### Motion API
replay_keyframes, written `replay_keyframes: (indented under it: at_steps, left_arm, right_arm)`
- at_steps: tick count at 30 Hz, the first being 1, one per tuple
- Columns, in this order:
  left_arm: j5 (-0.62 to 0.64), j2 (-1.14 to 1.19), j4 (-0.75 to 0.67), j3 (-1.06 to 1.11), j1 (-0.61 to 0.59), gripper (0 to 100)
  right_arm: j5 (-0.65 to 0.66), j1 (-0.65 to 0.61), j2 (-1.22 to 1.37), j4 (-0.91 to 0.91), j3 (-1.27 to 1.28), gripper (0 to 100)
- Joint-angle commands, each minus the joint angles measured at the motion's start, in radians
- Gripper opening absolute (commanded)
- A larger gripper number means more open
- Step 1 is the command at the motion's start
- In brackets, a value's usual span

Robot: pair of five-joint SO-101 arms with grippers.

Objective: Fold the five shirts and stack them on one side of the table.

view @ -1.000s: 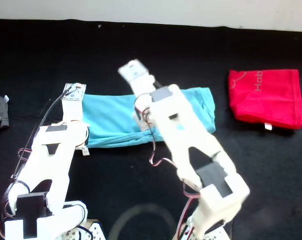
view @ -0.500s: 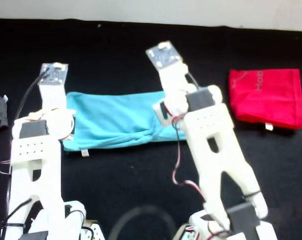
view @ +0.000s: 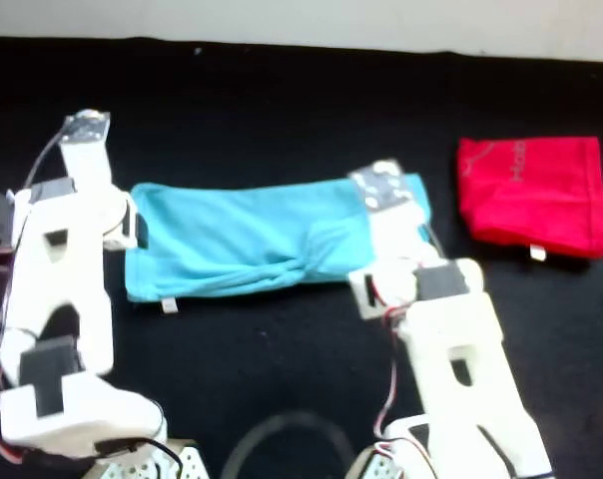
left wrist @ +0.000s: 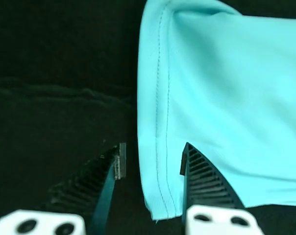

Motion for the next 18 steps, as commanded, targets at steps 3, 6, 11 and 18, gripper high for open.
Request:
replay_keyframes:
  at_steps: [3, 6, 11, 18]
  left_arm:
    - [-0.006, 0.194, 0.008, -0.151, 0.007, 17]
    - [-0.006, 0.275, 0.008, -0.197, 0.008, 17]
    - [-0.006, 0.341, 0.035, -0.234, 0.008, 17]
    - [-0.1, 0.348, 0.109, -0.306, -0.033, 2]
  right_arm:
    - [-0.011, 0.062, -0.068, -0.154, 0.134, 1.4]
    - [-0.012, 0.065, -0.076, -0.213, 0.194, 1.4]
    - [-0.012, 0.065, -0.076, -0.242, 0.232, 1.4]
    - [-0.012, 0.067, -0.076, -0.24, 0.232, 1.4]
